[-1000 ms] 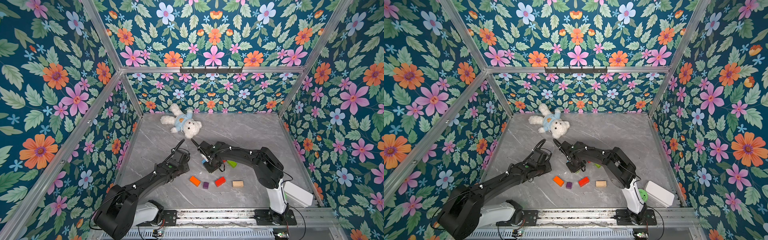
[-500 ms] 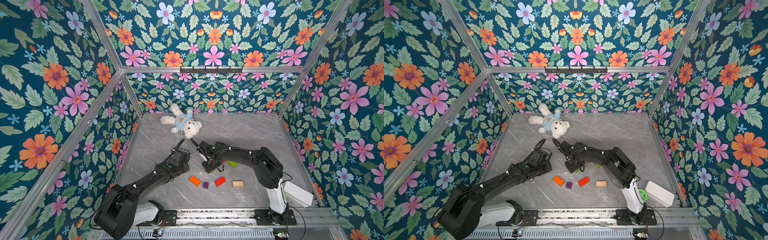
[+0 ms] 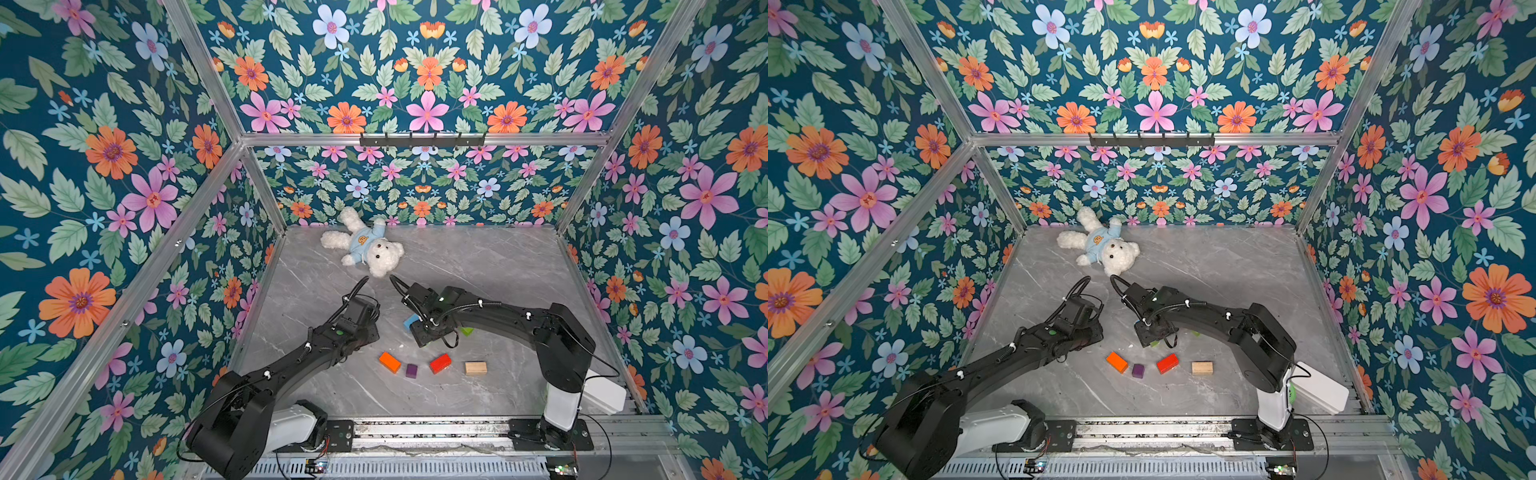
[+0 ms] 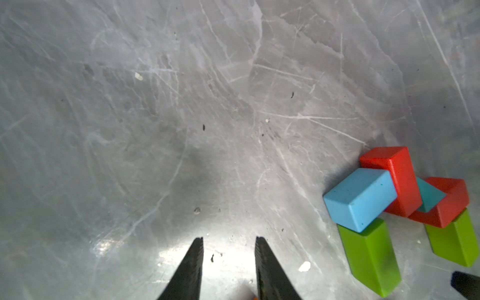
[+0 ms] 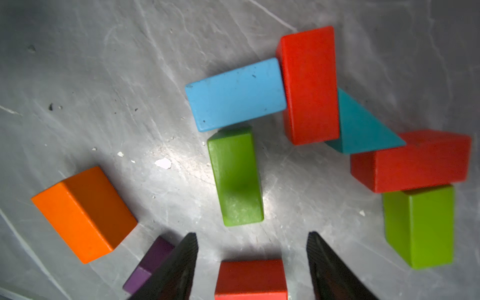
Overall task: Assemble a heart with building blocks
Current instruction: Assemble the building block at the center of the board.
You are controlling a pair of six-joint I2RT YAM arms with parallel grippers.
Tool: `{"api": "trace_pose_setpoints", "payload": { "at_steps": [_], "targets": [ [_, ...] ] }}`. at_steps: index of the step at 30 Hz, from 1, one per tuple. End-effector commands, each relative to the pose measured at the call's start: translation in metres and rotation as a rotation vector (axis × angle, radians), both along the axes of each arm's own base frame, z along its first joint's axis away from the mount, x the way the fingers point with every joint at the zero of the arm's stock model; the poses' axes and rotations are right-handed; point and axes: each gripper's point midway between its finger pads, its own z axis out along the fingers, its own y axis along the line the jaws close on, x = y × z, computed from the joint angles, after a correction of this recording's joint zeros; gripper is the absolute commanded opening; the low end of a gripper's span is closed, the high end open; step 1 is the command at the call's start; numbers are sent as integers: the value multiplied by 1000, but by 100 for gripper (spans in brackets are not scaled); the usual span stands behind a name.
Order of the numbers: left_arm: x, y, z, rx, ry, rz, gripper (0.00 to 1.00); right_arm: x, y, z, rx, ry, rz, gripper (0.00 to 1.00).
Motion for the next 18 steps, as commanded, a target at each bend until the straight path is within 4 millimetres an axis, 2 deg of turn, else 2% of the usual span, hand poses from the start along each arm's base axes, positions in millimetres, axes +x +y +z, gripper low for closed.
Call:
{"api": "trace_pose_setpoints", "payload": {
  "at_steps": [1,7,13,18],
  "targets": [
    [4,1,5,4,-10,5,37,-14,3,-3,53,81,-118,69],
    [9,-2,11,5,-19,2,37,-21,14,-18,91,149,-140,69],
    [8,-1,10,7,-18,3,37,-21,20,-25,101,170,-135,69],
    [7,0,7,9,-13,4,37,-17,22,-27,93,167,-138,64]
  ]
}}
